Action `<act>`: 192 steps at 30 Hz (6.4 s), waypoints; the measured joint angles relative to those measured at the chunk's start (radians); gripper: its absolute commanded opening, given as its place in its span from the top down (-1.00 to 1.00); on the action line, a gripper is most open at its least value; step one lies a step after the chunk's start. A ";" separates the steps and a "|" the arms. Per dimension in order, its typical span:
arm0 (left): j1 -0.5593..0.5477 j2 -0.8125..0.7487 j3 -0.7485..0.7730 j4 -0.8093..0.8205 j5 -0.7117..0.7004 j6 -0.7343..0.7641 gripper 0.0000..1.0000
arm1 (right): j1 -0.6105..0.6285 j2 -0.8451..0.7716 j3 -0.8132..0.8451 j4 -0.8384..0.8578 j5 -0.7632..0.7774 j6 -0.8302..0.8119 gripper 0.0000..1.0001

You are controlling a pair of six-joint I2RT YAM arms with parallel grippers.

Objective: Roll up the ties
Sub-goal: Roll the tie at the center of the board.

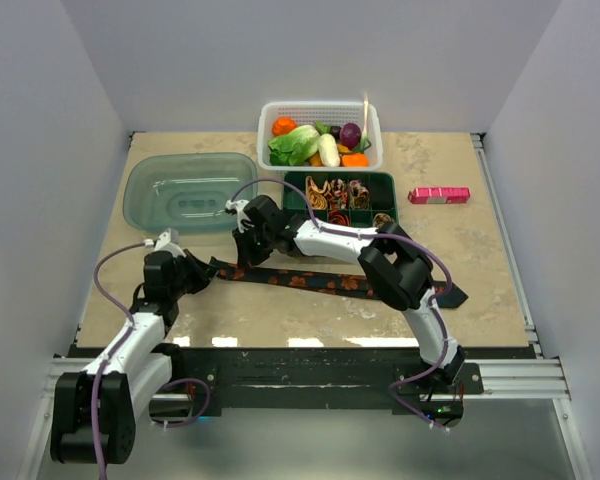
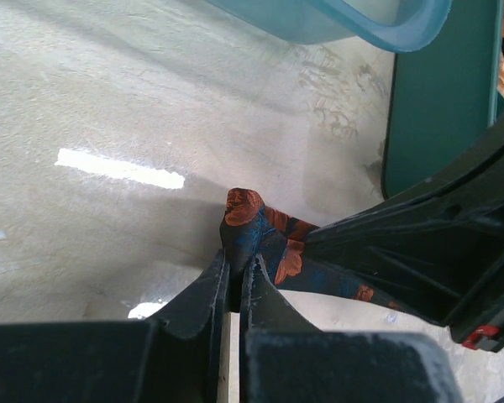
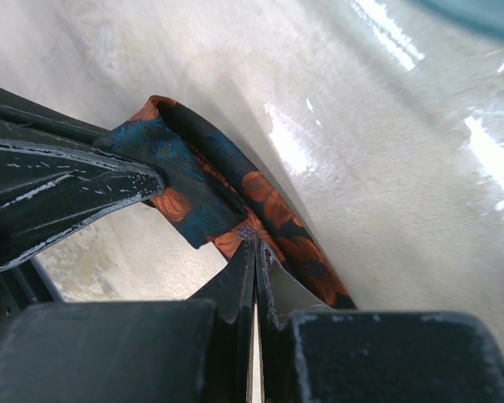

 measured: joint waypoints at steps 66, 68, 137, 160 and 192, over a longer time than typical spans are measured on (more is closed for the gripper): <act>-0.262 0.171 0.324 -0.348 -0.412 0.134 1.00 | 0.013 0.225 0.253 0.051 -0.140 0.118 1.00; -0.265 0.171 0.333 -0.360 -0.423 0.135 1.00 | 0.010 0.225 0.245 0.068 -0.158 0.127 1.00; -0.707 0.348 0.402 -0.421 -0.667 0.061 0.37 | -0.121 -0.093 -0.069 0.040 -0.125 0.079 1.00; -0.709 0.211 0.333 -0.365 -0.596 0.053 -0.09 | -0.085 -0.246 -0.179 0.108 -0.160 0.079 1.00; -0.394 -0.134 0.210 -0.313 -0.314 -0.016 -0.38 | -0.083 -0.260 -0.267 0.192 -0.251 0.068 1.00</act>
